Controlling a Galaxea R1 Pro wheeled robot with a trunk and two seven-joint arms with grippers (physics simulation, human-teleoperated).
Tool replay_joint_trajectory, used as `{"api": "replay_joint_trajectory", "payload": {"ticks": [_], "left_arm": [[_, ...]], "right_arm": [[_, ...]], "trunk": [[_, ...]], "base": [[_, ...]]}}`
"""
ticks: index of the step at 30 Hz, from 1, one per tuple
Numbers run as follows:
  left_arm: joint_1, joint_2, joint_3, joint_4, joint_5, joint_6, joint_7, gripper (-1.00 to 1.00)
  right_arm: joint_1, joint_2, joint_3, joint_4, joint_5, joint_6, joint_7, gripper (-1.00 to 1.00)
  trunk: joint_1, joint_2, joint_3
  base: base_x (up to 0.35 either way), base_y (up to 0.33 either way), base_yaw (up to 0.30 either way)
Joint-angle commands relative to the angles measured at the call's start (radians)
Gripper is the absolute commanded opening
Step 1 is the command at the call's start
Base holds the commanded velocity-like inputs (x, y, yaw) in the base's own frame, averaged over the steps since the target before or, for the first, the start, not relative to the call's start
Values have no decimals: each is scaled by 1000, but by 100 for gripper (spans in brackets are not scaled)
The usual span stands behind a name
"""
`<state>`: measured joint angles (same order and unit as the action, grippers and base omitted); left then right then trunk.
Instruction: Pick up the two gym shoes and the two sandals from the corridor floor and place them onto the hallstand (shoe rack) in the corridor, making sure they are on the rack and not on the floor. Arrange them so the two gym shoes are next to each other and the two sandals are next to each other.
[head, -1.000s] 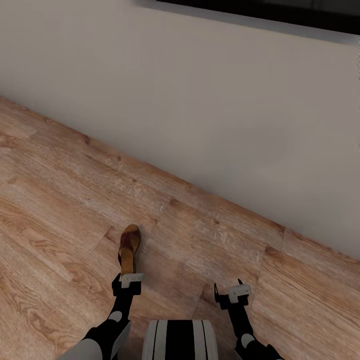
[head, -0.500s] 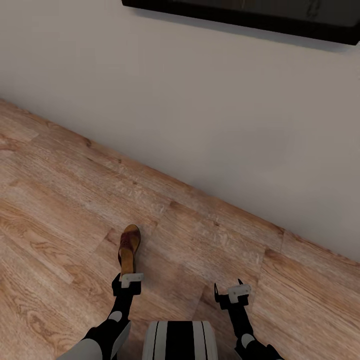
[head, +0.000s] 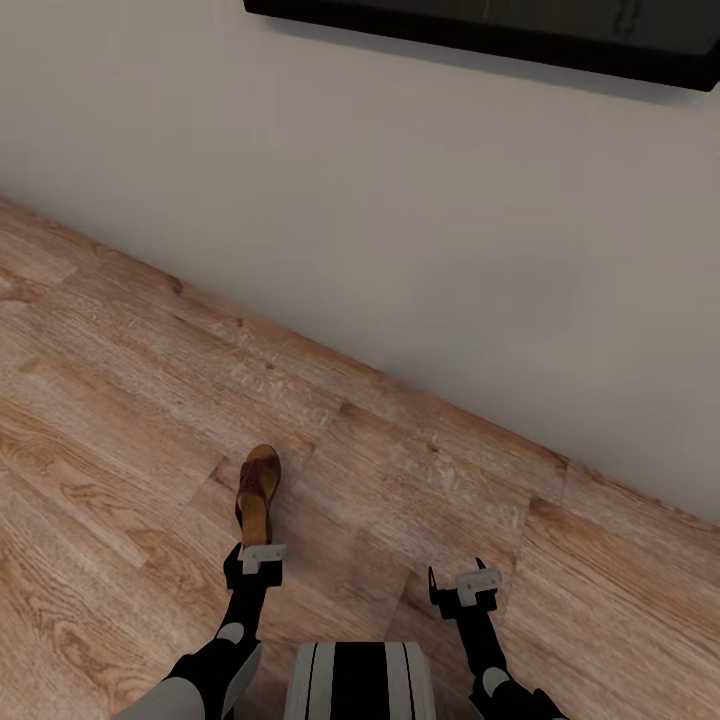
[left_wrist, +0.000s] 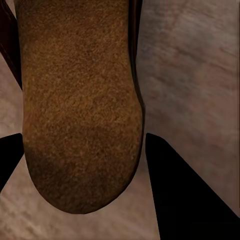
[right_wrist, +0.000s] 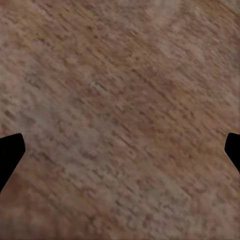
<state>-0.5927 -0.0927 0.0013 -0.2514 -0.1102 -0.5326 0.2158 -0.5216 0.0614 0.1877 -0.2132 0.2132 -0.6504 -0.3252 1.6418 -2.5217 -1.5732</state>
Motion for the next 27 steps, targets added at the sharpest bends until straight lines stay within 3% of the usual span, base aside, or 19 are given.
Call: {"api": "replay_joint_trajectory", "payload": {"ticks": [1, 12, 27], "left_arm": [[0, 0, 0, 0, -3, -2, 1, -100], [0, -1, 0, 1, -3, -32, 1, -100], [0, -1, 0, 1, -3, -58, 2, -100]], "right_arm": [[0, 0, 0, 0, 0, 0, 0, 100], [0, 0, -1, 0, 0, 0, 0, 100], [0, 0, 1, 0, 0, 0, 0, 100]], "trunk": [[0, 0, 0], [0, 0, 0], [-7, 4, 58]], "base": [[0, 0, 0], [0, 0, 0], [0, 0, 0]]}}
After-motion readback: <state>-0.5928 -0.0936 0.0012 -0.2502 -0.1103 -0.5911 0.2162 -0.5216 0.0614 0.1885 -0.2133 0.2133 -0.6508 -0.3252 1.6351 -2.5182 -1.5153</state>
